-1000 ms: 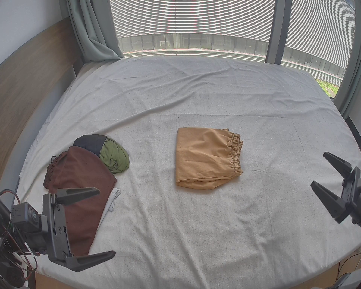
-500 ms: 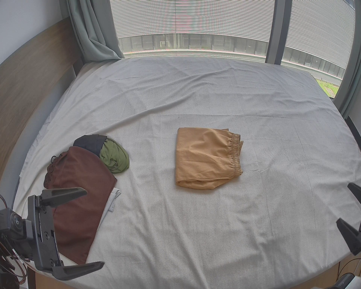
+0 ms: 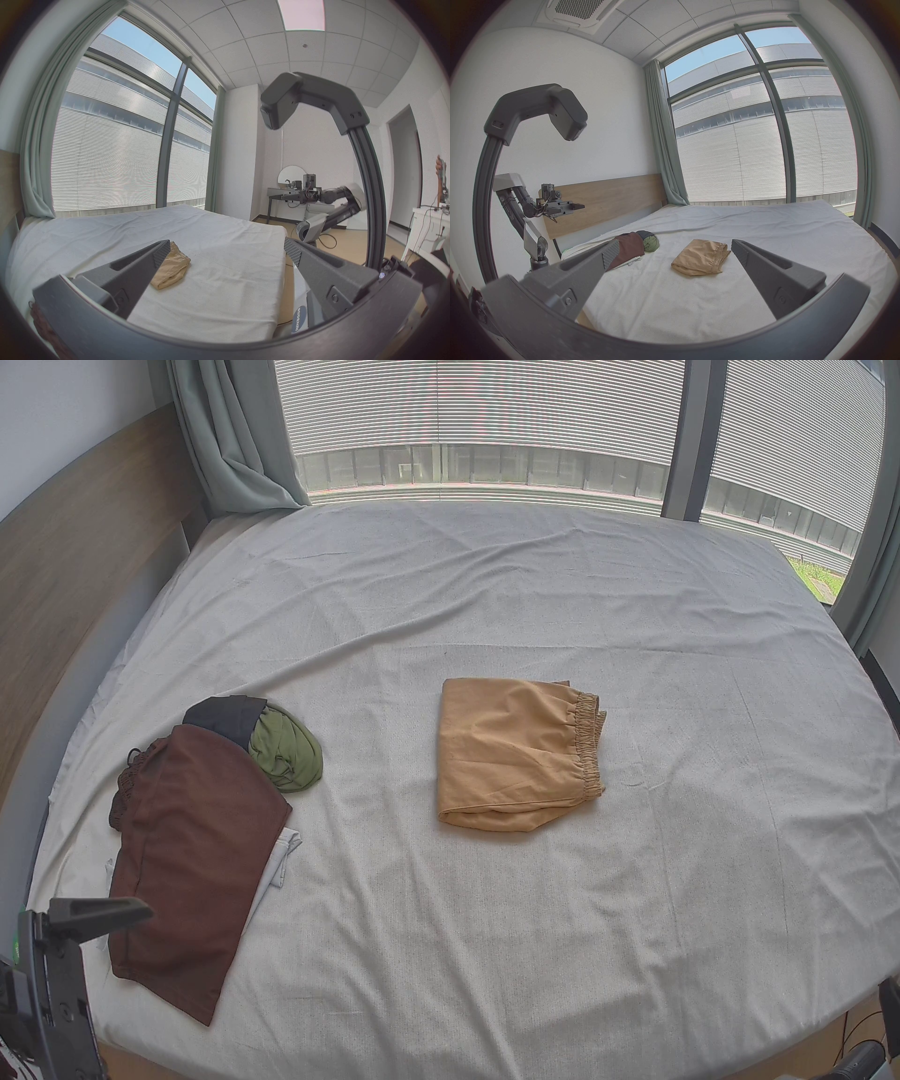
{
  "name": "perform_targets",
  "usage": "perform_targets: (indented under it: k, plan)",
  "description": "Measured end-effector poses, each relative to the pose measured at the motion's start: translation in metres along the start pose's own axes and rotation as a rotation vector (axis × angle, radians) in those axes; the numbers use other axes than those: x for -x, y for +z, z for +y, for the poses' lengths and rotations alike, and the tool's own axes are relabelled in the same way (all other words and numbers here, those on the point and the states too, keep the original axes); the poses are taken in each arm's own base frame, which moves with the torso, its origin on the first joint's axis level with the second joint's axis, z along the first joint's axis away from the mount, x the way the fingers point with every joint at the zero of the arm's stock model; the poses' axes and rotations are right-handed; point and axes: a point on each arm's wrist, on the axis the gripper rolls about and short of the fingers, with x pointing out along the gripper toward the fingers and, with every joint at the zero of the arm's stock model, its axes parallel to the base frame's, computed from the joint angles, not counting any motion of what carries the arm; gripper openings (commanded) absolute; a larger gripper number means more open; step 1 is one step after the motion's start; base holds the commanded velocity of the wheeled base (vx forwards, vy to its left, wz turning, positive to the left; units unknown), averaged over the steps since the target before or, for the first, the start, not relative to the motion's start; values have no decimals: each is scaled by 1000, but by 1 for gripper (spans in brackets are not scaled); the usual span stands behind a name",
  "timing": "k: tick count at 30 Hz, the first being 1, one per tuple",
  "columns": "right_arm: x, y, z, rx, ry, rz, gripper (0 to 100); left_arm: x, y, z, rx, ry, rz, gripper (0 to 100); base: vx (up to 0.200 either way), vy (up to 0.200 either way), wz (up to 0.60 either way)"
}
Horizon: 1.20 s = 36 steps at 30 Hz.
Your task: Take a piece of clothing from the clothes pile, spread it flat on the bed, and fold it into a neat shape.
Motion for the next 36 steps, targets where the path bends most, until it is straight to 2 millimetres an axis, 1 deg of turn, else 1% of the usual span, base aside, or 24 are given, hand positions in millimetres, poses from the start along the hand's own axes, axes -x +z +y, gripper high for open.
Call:
perform_targets:
  k: [3, 7, 10, 14, 20, 24, 28, 33, 36]
  plan:
    - [5, -2, 2, 7, -7, -24, 100, 9, 2, -10, 32, 29, -12, 100, 0, 0, 0]
    - [8, -12, 3, 20, -30, -30, 100, 23, 0, -25, 67, 87, -22, 100, 0, 0, 0]
    - [8, -23, 2, 28, -65, -18, 100, 33, -7, -37, 104, 158, -3, 100, 0, 0, 0]
    - [9, -35, -1, 22, -168, 13, 100, 45, -16, -50, 113, 270, 10, 100, 0, 0, 0]
    - [10, -44, -4, 12, -305, 58, 100, 56, -37, -68, 143, 453, 68, 100, 0, 0, 0]
    - [12, -50, -6, 3, -399, 109, 100, 61, -44, -73, 103, 634, 83, 100, 0, 0, 0]
    - [13, -55, -7, -2, -478, 157, 100, 64, -51, -74, 74, 767, 135, 100, 0, 0, 0]
    - [16, -64, -5, 34, -507, 227, 100, 67, -54, -74, 62, 863, 160, 100, 0, 0, 0]
    - [18, -66, -3, 39, -529, 226, 100, 69, -56, -74, 55, 975, 178, 100, 0, 0, 0]
